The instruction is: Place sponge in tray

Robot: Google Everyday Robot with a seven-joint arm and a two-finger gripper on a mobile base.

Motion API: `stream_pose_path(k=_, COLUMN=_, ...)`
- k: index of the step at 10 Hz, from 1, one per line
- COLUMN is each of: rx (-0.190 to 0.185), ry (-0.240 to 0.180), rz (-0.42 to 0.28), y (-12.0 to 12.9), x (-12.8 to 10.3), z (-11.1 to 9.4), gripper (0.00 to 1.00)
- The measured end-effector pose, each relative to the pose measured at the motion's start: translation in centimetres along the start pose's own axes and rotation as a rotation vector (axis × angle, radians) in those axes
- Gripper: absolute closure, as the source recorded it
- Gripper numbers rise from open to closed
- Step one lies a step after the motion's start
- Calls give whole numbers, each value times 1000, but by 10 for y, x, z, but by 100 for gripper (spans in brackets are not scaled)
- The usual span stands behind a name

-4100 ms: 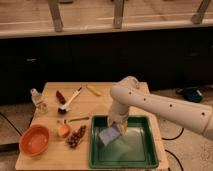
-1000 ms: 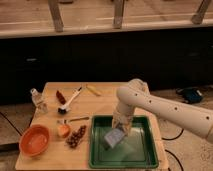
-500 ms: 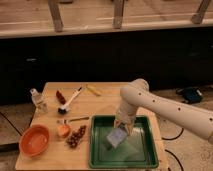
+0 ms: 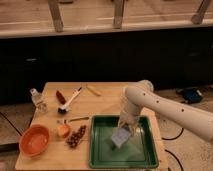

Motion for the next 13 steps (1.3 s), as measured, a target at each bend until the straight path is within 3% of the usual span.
stream_pose_path(k=6, rx=-3, ry=-49, rz=-64, y=3, x=1, z=3, gripper=100)
stream_pose_path(k=7, rx=-1, ry=-57, rz=-67, y=2, x=0, z=4, gripper=96)
stream_pose_path(k=9, rx=3, ry=-65, rz=-72, y=2, x=-1, z=4, gripper=80)
stream_pose_path(k=10, rx=7, ry=-70, rz=-75, y=1, x=-1, z=4, gripper=65)
stream_pose_path(k=13, rx=11, ry=-76, rz=-77, y=1, x=-3, z=4, gripper=34)
